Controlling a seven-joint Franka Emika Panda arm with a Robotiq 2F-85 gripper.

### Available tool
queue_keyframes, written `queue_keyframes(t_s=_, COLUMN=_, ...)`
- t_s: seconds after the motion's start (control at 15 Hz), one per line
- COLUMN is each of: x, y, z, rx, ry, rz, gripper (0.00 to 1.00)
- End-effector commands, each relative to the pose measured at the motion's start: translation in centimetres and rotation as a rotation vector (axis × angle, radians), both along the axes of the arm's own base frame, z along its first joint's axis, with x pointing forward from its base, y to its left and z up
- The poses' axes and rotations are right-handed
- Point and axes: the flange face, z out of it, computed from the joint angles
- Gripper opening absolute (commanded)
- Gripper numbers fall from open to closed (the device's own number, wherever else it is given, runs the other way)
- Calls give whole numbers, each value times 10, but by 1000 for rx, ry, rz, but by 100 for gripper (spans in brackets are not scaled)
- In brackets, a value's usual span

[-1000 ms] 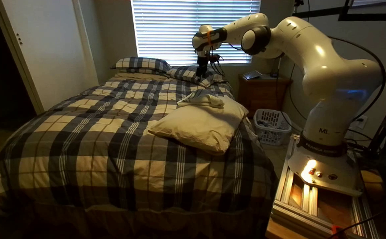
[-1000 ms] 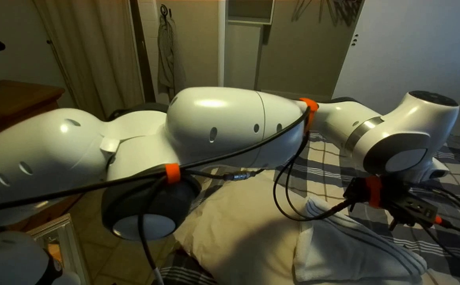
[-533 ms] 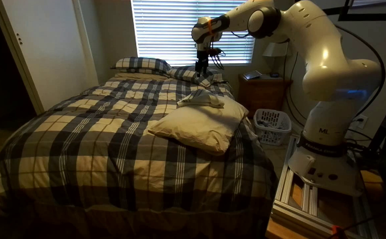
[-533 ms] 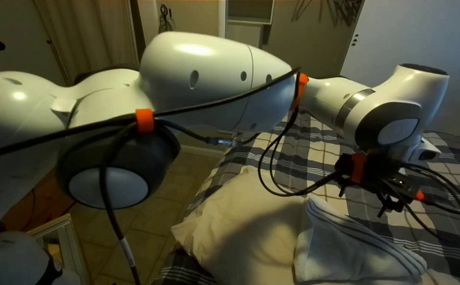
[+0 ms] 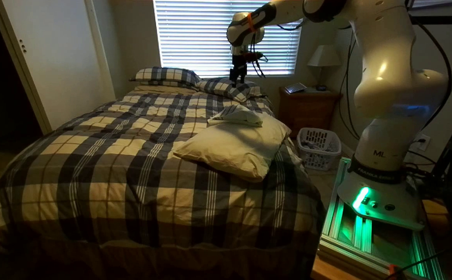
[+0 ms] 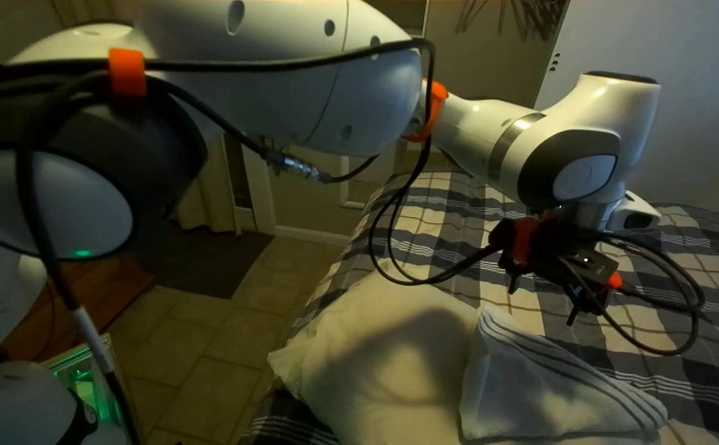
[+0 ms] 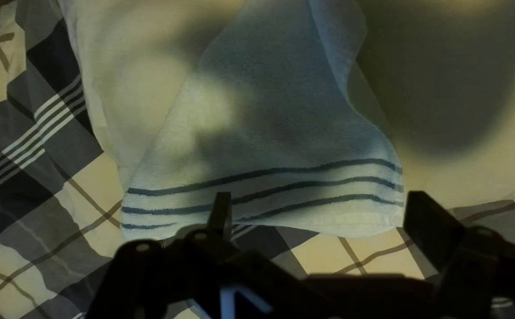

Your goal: Fold the towel into a triangle twice.

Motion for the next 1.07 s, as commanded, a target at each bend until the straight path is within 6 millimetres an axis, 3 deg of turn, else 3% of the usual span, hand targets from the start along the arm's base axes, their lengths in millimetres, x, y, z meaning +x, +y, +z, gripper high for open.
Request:
queue_keyframes(t_s=0.0, x=-34, y=17, z=2, rx=-8, ry=-12, rz=-2, gripper=100)
queue_keyframes(t_s=0.07, x=-10, y=6, z=1, rx=-7, ry=-5, rz=2, gripper=100)
queue_keyframes(t_s=0.33, x=-24, y=13, z=1, rx=-12, ry=-1, rz=7, gripper=100)
queue_keyframes(t_s=1.0, x=-26, y=14, z=1, rx=-12, ry=1, rz=7, gripper=100)
